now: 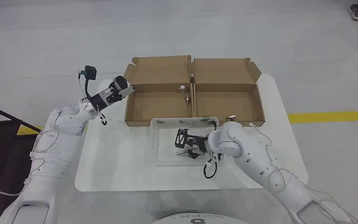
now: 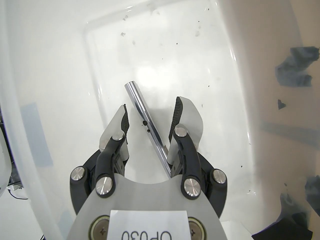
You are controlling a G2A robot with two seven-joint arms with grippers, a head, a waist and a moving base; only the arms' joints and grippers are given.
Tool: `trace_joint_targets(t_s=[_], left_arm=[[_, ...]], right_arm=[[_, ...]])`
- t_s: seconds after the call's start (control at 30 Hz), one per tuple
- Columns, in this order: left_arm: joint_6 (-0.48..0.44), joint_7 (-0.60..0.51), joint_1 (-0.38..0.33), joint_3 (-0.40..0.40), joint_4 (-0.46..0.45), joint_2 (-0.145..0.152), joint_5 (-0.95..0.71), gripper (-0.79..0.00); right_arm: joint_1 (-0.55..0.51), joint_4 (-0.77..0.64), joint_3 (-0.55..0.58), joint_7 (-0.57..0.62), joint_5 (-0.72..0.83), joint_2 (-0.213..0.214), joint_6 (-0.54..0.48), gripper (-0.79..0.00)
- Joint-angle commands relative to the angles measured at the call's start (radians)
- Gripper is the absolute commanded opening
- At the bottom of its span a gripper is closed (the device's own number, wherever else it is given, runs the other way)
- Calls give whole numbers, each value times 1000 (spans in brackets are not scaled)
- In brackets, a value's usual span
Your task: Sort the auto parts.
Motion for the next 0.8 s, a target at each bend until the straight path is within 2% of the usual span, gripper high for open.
trace_joint_targets(t_s=[0.0,0.4,0.77], left_arm=[[0,0,0,0,0,0,0,0],[0,0,0,0,0,0,0,0],[0,0,0,0,0,0,0,0]], right_arm=[[11,17,-7,1,5,-2,9,-425],[39,38,6,-15,32,-1,40,-443],[63,72,-47,-21,37,-12,38,-443]])
